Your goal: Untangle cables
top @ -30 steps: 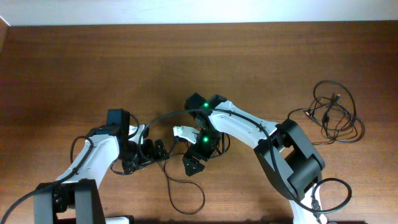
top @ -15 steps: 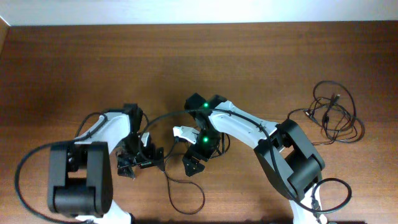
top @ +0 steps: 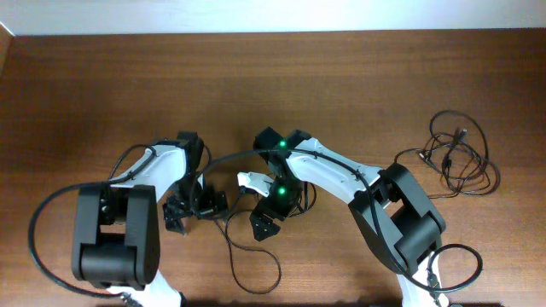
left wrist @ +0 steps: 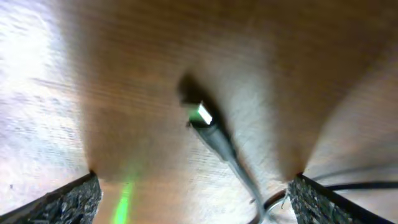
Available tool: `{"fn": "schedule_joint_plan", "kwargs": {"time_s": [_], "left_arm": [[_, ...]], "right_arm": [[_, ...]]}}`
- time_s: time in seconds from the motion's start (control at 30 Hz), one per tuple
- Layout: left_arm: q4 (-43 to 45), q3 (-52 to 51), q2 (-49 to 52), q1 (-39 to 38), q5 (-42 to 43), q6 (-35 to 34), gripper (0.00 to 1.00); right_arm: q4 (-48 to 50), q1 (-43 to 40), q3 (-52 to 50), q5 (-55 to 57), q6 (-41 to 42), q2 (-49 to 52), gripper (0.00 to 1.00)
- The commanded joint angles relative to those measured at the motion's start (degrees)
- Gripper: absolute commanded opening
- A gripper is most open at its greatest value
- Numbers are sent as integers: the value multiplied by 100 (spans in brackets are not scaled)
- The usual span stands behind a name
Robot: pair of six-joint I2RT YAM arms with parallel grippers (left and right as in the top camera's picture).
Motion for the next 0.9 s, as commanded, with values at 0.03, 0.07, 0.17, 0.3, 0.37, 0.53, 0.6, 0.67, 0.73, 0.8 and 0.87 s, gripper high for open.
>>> {"fn": "schedule_joint_plan", "kwargs": {"time_s": [0.03, 0.07, 0.17, 0.3, 0.37, 0.53, 0.6, 0.67, 0.73, 0.8, 0.87], "left_arm": [[2686, -81, 549, 20, 664, -133, 99], [2817, -81, 549, 20, 664, -201, 99], [2771, 304, 544, 210, 822, -214, 99], [1884, 1502, 542, 796, 1803, 289, 99], [1738, 1698, 542, 1097, 2041, 284, 99], [1589, 1703, 542, 1989, 2094, 286, 99], [1589, 1703, 542, 2090, 2092, 286, 99], [1589, 1703, 542, 2118, 2094, 286, 99], [1587, 1703, 542, 2116, 2092, 286, 99], [1589, 1703, 542, 2116, 2092, 286, 99], [1589, 1703, 542, 2118, 2092, 286, 99]], "right_arm": [[20, 166, -144, 280, 201, 129, 96], [28, 184, -144, 310, 203, 129, 96], [87, 282, -142, 354, 201, 129, 93], [149, 479, -98, 898, 201, 129, 92], [129, 638, -37, 1231, 186, 129, 92], [-15, 1425, 234, 2430, 186, 129, 98], [-9, 1637, 232, 2459, 192, 129, 98], [22, 1801, 216, 2691, 227, 129, 98], [63, 1891, 184, 2736, 275, 129, 98], [105, 1893, 142, 2736, 299, 129, 98], [122, 1893, 85, 2734, 317, 129, 100]]}}
